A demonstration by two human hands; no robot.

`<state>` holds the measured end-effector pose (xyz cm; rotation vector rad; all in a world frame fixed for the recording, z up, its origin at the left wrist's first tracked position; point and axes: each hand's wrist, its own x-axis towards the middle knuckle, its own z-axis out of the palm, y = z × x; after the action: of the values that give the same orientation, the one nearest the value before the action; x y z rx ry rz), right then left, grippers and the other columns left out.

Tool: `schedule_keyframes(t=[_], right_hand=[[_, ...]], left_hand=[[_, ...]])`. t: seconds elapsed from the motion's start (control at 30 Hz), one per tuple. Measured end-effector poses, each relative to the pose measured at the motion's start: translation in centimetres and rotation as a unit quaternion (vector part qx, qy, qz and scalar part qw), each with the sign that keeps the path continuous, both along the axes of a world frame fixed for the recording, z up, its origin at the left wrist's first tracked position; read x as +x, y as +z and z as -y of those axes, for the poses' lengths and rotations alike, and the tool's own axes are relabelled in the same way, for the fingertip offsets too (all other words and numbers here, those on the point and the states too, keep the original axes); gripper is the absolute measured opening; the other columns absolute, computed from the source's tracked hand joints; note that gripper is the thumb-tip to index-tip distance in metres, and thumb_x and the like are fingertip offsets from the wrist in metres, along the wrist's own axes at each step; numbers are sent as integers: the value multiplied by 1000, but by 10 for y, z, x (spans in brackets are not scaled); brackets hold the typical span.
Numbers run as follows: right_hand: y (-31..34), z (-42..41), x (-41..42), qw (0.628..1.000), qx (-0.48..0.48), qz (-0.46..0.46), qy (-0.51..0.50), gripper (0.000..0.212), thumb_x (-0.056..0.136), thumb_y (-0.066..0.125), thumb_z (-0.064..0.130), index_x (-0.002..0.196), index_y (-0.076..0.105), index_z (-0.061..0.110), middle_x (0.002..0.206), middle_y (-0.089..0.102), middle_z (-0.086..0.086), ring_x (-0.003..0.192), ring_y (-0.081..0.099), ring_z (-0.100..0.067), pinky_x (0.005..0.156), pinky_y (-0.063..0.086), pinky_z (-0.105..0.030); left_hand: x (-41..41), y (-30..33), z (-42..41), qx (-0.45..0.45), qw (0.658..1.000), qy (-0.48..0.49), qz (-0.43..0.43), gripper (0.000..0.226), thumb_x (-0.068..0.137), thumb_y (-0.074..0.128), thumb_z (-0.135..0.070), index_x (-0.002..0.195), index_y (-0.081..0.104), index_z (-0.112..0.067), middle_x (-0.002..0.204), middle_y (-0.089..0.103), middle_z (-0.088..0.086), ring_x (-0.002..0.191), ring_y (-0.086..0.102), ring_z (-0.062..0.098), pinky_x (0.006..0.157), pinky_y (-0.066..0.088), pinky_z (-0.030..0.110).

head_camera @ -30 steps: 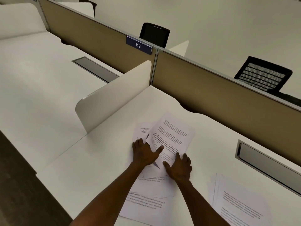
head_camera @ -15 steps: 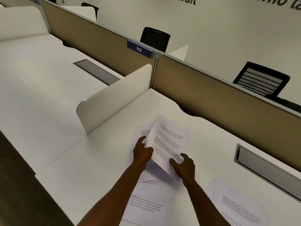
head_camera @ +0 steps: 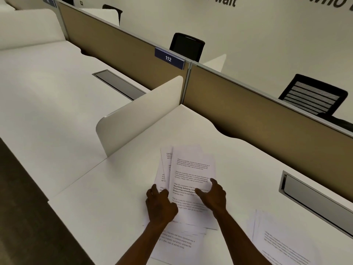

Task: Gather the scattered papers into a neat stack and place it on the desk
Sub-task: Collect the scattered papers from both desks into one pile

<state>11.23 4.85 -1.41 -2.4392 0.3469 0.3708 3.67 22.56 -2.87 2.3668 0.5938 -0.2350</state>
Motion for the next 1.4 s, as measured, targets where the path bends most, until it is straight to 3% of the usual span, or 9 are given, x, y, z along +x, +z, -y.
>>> schedule_keyframes(t=[0.13, 0.23, 0.43, 0.53, 0.73, 0.9, 1.0, 1.2, 1.4], right_hand=[[-2, -4, 3, 994, -81, -16, 71, 100, 76, 72, 56, 155, 21, 22, 159, 30, -5, 148, 17, -35, 116, 27, -49], [-6, -7, 4, 988, -122, -35, 87, 101, 79, 71, 52, 156, 13, 23, 164, 13, -9, 149, 10, -38, 118, 25, -49], [-4, -7, 3, 976, -137, -52, 163, 96, 78, 69, 40, 155, 14, 27, 165, 10, -4, 149, 8, -37, 117, 26, -46], [-5, 0, -3, 975, -122, -38, 179, 97, 75, 71, 39, 155, 18, 26, 165, 12, -1, 149, 10, -31, 118, 27, -44], [-9, 12, -19, 981, -66, 2, 181, 91, 73, 73, 41, 151, 30, 27, 154, 35, -1, 143, 27, -23, 112, 33, -36], [-7, 14, -34, 991, -39, 64, 113, 86, 76, 75, 44, 150, 33, 27, 133, 48, -5, 119, 54, -22, 95, 47, -33], [-5, 14, -36, 998, -12, 66, 20, 93, 76, 77, 41, 152, 27, 25, 140, 44, -9, 117, 59, -24, 97, 49, -37], [-5, 14, -33, 985, 135, 5, -111, 97, 72, 85, 34, 151, 32, 20, 131, 59, -13, 120, 57, -27, 106, 45, -42], [-5, 19, -36, 976, 161, -42, -140, 70, 73, 83, 24, 135, 54, 13, 136, 59, -8, 115, 58, -23, 96, 47, -32]], left_hand=[[7, 4, -5, -4, 999, 30, 9, 86, 84, 64, -51, 154, 25, -18, 159, 22, 15, 144, 23, 32, 115, 30, 42], [17, 8, -11, -98, 990, 96, 24, 95, 85, 70, -44, 158, 16, -16, 158, 24, 17, 143, 29, 35, 116, 31, 44], [37, 10, -28, -293, 940, 171, 10, 80, 85, 76, -33, 151, 37, -10, 147, 51, 15, 130, 53, 29, 107, 45, 37], [40, 13, -30, -298, 944, 138, 14, 61, 83, 78, -25, 137, 55, -11, 135, 61, 14, 108, 60, 20, 91, 49, 27], [37, 15, -24, -239, 969, 55, 45, 79, 79, 79, -27, 148, 39, -27, 132, 52, 16, 117, 58, 33, 99, 53, 48], [37, 13, -25, -281, 957, 42, 50, 79, 82, 78, -23, 149, 36, -28, 132, 63, 10, 107, 63, 24, 92, 56, 38], [35, 11, -26, -305, 950, 57, 42, 81, 84, 77, -17, 151, 32, -28, 135, 61, 9, 101, 61, 20, 81, 52, 28], [25, 8, -24, -275, 960, 58, 10, 96, 85, 70, -7, 158, 11, -27, 151, 45, 13, 117, 57, 28, 93, 50, 36], [25, 4, -35, -385, 922, 37, -28, 75, 85, 71, 0, 149, 35, -17, 132, 60, 13, 104, 64, 27, 87, 57, 44]])
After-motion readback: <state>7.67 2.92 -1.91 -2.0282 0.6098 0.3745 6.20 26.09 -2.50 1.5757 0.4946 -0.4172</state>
